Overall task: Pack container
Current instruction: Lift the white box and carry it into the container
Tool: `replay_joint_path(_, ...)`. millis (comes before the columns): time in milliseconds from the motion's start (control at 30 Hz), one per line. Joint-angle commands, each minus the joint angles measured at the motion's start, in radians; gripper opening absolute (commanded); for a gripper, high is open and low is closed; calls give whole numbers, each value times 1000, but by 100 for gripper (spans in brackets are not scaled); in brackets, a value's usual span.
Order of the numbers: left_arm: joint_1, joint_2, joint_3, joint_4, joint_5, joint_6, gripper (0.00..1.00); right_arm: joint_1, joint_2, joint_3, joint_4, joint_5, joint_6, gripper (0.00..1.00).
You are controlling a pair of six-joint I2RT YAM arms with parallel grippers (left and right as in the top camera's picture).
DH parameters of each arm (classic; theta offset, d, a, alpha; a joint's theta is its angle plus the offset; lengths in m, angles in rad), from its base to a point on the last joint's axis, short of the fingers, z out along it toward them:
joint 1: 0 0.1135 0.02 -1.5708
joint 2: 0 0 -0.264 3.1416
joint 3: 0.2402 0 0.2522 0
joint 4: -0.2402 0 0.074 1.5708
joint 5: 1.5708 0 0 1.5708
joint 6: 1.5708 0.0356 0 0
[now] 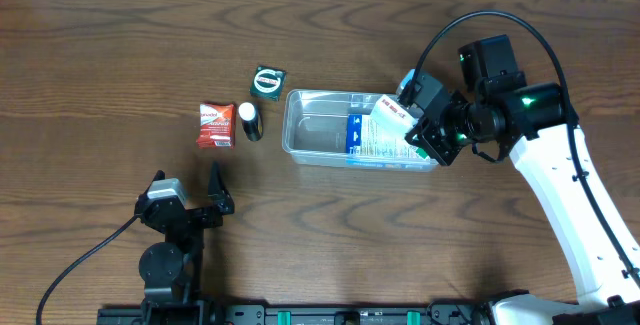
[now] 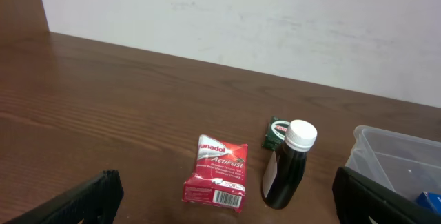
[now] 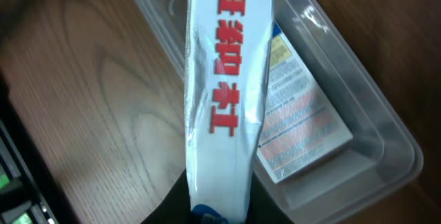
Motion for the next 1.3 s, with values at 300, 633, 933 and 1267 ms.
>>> replay_joint_path(300,6,-5,-22,-35,-9,14,98,7,91,-3,44,-75,-168,2)
replay_joint_path(633,6,-5,-22,-35,-9,14,98,-50,251,-3,54,-114,-229,1)
replay_joint_path(933,6,-5,-22,-35,-9,14,98,-124,341,-3,51,-154,-276,1)
replay_joint_path(1267,6,-5,-22,-35,-9,14,98,-121,360,-3,35,-154,-286,60)
